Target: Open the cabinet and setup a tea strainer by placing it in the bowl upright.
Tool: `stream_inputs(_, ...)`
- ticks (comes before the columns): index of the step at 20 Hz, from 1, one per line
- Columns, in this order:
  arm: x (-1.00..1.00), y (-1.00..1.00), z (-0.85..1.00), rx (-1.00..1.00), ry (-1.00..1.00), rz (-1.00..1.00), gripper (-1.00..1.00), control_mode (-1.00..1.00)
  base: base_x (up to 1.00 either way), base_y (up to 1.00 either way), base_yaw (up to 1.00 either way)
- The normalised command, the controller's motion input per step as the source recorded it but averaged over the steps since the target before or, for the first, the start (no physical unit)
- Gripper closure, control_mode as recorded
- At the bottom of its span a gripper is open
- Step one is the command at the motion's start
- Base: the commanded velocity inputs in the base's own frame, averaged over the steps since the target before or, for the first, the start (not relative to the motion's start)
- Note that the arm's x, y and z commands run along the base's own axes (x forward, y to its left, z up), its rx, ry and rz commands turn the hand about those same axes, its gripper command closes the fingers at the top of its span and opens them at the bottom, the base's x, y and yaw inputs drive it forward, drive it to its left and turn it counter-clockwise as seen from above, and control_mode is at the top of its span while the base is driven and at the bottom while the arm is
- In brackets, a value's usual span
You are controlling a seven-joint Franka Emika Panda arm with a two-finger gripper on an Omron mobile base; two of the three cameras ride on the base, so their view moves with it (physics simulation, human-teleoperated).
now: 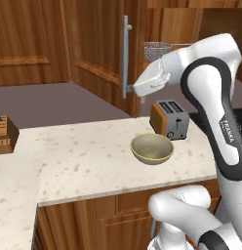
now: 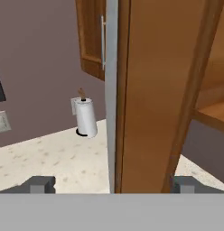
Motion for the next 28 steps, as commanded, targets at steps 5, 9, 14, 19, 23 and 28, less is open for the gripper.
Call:
stream_inputs(5,-0.55,0.95,0.0,-0.06,0.0,0.0,-1.0,-1.0,0.0,0.0,0.0)
stream_inputs(9,-0.48,0.98,0.0,-0.06,0.0,0.0,-1.0,-1.0,0.0,0.0,0.0)
stream_inputs(14,-0.39,0.98,0.0,-0.07,0.0,0.0,-1.0,-1.0,0.0,0.0,0.0)
stream_inputs(19,-0.31,0.87,0.0,-0.05,0.0,0.0,-1.0,-1.0,0.0,0.0,0.0)
stream_inputs(23,-0.25,0.59,0.0,-0.02,0.0,0.0,-1.0,-1.0,0.0,0.0,0.0)
stream_inputs(28,-0.27,0.26,0.02,-0.05,0.0,0.0,-1.0,-1.0,0.0,0.0,0.0)
